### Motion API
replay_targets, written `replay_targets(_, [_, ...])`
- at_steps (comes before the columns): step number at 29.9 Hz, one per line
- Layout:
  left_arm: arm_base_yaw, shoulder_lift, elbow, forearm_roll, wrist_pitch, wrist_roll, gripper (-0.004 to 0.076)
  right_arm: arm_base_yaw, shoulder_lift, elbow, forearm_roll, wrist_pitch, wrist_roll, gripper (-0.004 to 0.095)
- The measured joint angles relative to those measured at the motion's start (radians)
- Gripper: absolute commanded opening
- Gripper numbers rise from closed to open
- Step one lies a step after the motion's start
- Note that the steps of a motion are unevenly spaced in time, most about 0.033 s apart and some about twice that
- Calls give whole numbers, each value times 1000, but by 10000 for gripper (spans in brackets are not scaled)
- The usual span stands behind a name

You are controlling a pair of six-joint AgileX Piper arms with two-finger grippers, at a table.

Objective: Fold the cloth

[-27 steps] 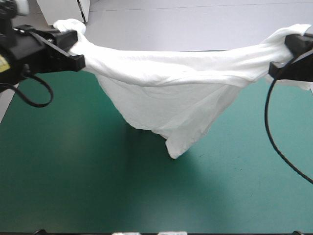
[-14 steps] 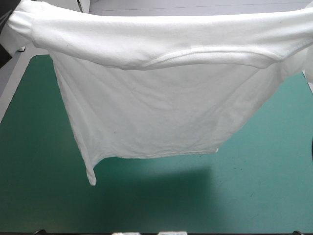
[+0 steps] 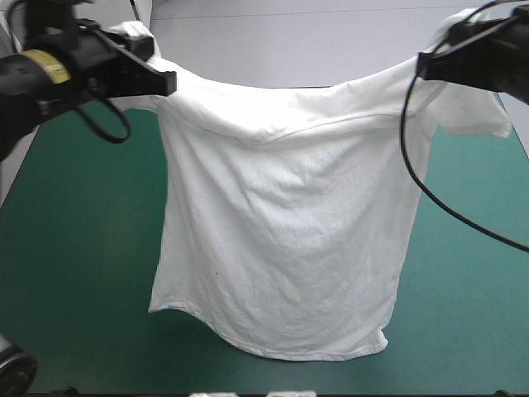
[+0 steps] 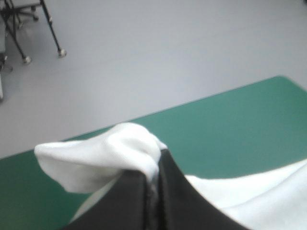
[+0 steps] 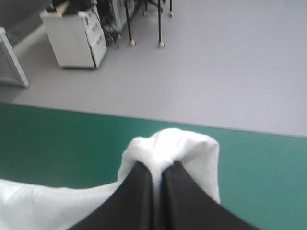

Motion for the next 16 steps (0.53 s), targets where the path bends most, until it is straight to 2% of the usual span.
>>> replay_targets(6, [68,160,129,-16,-3,-17,-10,0,124,228,-5,-37,27,-17])
replay_targets(11, [186,300,185,-108,-27,3,-10,-24,204,433,6,-190,47,-17])
replay_targets(16, [245,438,188,-166,-149,20,-10,-87,319,494,9,-344,78,-17])
